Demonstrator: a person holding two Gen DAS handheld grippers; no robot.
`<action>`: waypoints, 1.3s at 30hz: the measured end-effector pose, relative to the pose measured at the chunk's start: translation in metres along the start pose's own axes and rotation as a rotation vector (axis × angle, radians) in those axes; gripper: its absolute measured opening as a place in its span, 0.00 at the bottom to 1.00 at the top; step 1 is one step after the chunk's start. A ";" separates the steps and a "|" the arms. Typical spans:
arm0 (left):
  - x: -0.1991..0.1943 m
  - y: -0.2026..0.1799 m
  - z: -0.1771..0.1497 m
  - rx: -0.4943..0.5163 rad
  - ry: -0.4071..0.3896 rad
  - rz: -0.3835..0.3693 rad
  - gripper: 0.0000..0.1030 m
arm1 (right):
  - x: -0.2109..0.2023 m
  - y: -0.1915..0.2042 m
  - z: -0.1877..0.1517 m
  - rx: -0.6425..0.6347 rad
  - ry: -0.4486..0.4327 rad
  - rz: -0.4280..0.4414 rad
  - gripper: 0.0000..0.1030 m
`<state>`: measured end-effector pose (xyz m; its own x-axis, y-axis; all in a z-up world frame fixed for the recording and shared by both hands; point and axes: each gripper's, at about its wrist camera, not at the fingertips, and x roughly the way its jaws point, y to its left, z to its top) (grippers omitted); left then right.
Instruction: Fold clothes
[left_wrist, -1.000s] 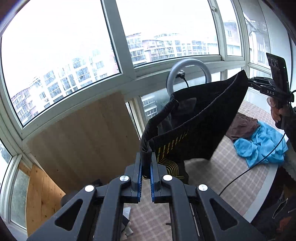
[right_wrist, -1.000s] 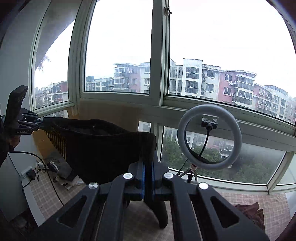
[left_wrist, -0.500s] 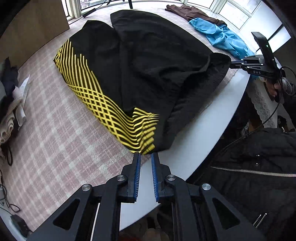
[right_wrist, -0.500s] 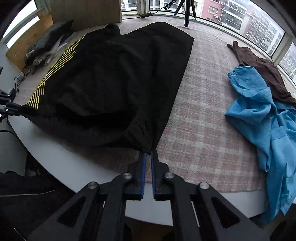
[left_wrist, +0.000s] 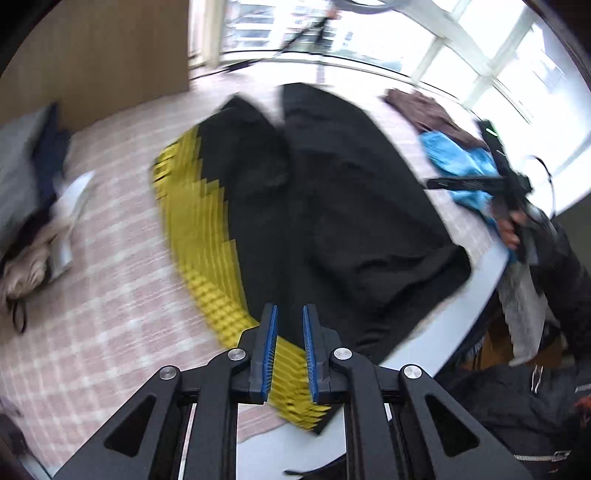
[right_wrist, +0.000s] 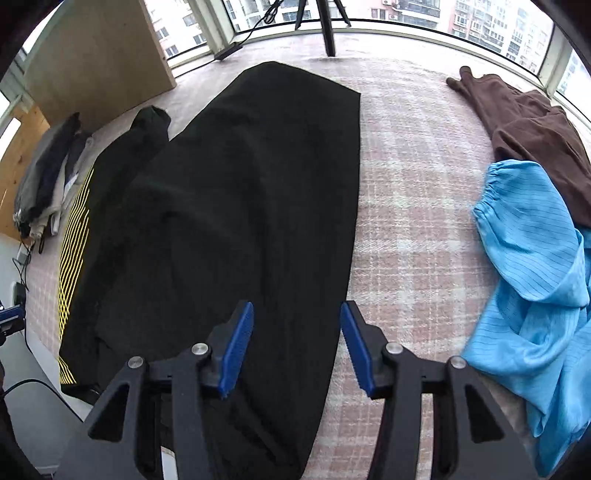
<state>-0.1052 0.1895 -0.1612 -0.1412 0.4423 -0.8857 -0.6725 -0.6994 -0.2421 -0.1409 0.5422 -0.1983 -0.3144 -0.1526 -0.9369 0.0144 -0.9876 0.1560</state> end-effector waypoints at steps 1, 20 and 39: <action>0.009 -0.022 0.006 0.049 0.010 -0.028 0.16 | -0.001 0.000 -0.001 -0.010 0.000 0.004 0.47; 0.159 -0.230 0.063 0.277 0.087 -0.160 0.00 | 0.057 -0.088 0.158 0.064 0.039 0.143 0.47; 0.124 -0.272 0.055 0.221 0.000 -0.203 0.05 | 0.022 -0.098 0.163 -0.074 -0.033 0.200 0.02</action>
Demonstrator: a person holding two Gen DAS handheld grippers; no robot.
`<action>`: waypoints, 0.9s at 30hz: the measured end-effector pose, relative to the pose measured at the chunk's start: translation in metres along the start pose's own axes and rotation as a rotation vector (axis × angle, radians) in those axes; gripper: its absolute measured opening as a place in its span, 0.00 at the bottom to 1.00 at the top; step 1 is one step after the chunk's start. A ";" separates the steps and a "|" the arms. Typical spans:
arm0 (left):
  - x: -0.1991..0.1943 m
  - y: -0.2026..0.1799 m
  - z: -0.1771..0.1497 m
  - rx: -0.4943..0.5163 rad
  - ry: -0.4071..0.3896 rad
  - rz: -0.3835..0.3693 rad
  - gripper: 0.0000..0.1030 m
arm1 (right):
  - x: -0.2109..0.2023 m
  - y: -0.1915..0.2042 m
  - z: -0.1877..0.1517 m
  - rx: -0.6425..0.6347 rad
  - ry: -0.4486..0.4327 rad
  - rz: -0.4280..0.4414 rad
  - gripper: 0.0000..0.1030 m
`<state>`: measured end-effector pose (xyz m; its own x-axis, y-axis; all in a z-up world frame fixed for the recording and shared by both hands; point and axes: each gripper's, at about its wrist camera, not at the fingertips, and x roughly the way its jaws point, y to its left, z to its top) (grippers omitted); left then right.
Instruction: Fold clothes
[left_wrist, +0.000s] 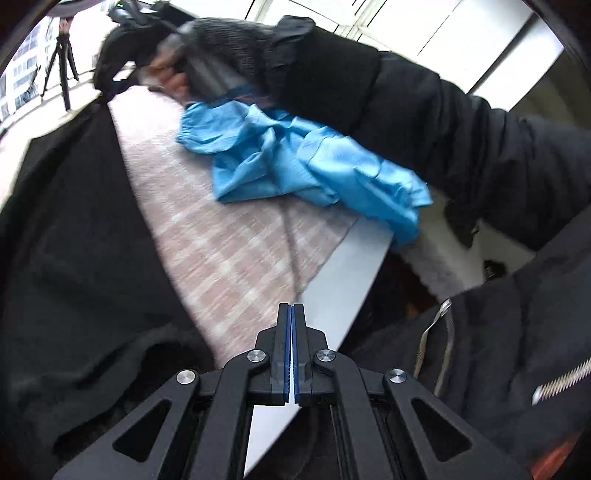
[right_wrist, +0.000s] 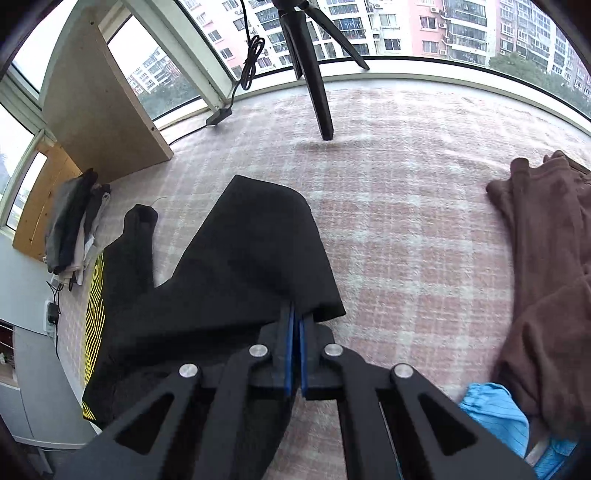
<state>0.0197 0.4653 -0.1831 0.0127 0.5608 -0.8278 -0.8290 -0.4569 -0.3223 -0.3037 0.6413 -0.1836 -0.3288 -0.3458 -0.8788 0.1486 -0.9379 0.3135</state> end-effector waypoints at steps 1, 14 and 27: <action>-0.002 0.007 -0.007 0.001 0.011 0.063 0.06 | 0.001 -0.003 -0.001 -0.003 0.005 -0.016 0.02; 0.021 0.028 -0.009 0.192 0.102 0.293 0.30 | 0.030 0.001 0.001 0.009 0.061 -0.001 0.03; -0.009 -0.015 0.030 0.060 -0.090 -0.081 0.03 | -0.026 -0.006 -0.004 -0.017 -0.064 -0.043 0.02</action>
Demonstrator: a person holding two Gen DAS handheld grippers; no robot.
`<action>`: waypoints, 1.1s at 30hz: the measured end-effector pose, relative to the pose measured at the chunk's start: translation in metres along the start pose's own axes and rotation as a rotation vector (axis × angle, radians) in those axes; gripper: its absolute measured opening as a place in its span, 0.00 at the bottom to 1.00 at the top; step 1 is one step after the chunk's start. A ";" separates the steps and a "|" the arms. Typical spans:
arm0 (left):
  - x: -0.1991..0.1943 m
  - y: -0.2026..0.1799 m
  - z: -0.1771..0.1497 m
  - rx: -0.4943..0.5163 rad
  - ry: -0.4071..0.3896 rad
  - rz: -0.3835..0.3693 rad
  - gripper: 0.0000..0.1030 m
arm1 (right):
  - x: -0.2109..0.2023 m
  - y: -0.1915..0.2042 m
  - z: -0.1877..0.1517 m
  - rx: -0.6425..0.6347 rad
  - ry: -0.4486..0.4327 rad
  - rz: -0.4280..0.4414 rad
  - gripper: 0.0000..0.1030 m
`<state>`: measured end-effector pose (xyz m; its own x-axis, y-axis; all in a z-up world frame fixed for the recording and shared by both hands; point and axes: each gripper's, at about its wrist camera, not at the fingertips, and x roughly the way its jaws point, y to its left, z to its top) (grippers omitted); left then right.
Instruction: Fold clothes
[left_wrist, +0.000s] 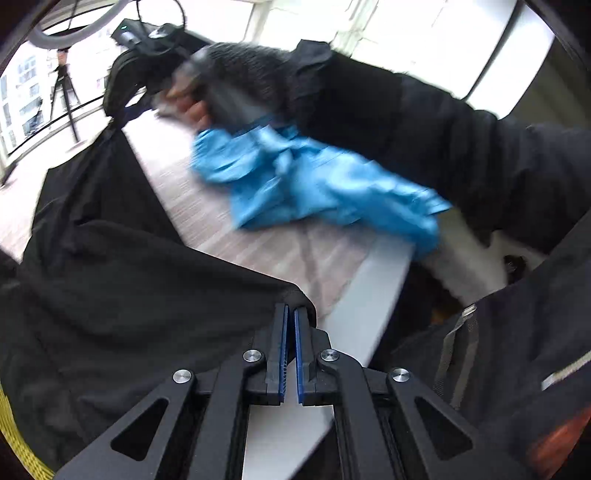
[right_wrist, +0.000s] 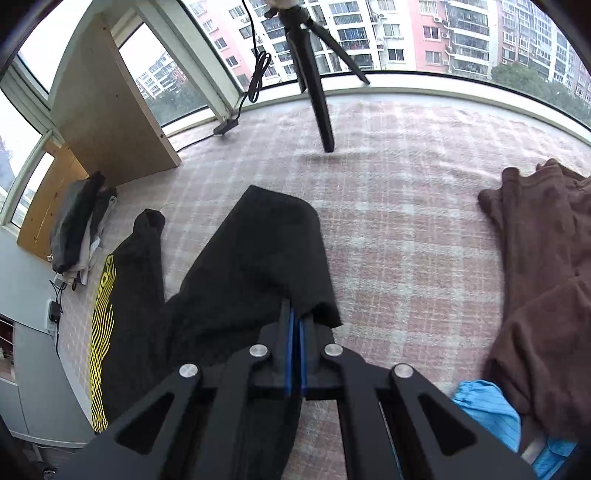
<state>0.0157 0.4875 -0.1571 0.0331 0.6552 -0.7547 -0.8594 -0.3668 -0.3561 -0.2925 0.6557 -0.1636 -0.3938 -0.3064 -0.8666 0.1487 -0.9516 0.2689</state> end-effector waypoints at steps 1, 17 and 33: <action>0.010 -0.004 0.003 -0.006 -0.003 -0.032 0.04 | -0.006 -0.005 -0.002 -0.006 -0.005 -0.055 0.02; -0.126 0.146 -0.063 -0.369 -0.027 0.368 0.31 | 0.007 0.116 0.039 -0.258 0.031 0.107 0.39; -0.120 0.450 -0.006 -0.530 0.057 0.466 0.38 | 0.177 0.215 0.102 -0.265 0.188 0.112 0.39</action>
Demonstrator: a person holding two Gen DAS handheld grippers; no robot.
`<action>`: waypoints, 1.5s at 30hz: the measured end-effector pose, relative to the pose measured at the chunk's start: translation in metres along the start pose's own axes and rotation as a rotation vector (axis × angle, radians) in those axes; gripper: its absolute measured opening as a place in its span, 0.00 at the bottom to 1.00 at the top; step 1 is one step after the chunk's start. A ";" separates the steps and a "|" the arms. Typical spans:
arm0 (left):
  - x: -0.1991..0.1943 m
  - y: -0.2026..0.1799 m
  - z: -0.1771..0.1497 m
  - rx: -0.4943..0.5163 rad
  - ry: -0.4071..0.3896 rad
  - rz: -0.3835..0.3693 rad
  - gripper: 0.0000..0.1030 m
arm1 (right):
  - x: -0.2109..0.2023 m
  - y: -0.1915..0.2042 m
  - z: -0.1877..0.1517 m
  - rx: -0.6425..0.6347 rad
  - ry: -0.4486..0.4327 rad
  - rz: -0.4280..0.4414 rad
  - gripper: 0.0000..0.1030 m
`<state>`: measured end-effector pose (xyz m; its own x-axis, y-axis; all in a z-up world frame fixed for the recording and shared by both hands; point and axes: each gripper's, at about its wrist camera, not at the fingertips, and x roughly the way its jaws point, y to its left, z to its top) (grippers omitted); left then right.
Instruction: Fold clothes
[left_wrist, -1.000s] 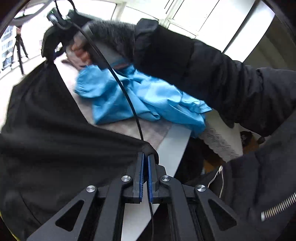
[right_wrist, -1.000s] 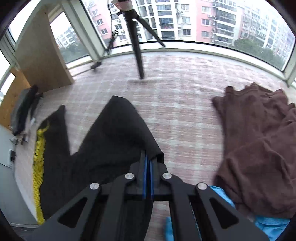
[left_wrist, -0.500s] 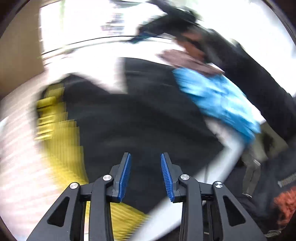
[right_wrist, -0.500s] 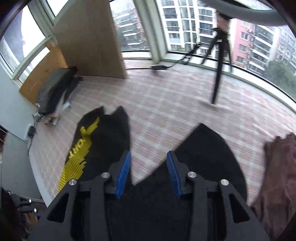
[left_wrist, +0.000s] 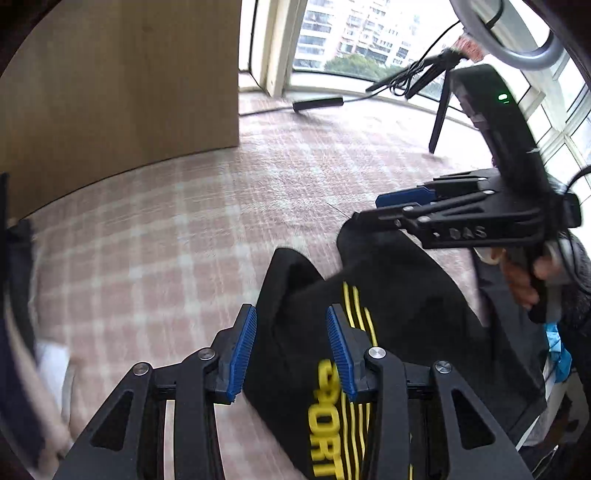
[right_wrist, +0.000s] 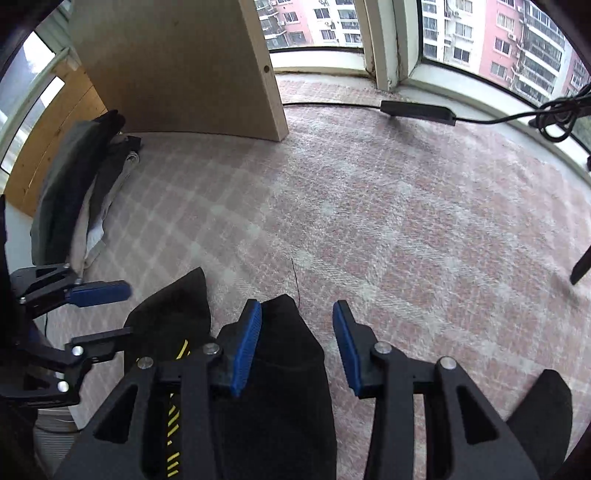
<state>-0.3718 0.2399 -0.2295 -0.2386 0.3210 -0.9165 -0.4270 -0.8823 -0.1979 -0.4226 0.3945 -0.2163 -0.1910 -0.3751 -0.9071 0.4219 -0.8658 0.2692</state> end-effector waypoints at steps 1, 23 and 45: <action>0.008 0.002 0.003 -0.006 0.017 -0.011 0.38 | 0.003 0.001 0.001 -0.010 0.009 -0.002 0.39; -0.038 0.041 -0.012 -0.147 -0.183 0.190 0.26 | -0.063 -0.052 -0.001 0.139 -0.190 -0.098 0.27; -0.093 -0.272 -0.165 0.324 -0.086 -0.214 0.38 | -0.170 -0.239 -0.224 0.474 -0.105 -0.136 0.41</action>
<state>-0.0895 0.3934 -0.1478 -0.1811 0.5255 -0.8313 -0.7245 -0.6429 -0.2486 -0.2922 0.7393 -0.1995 -0.3151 -0.2582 -0.9133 -0.0574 -0.9553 0.2899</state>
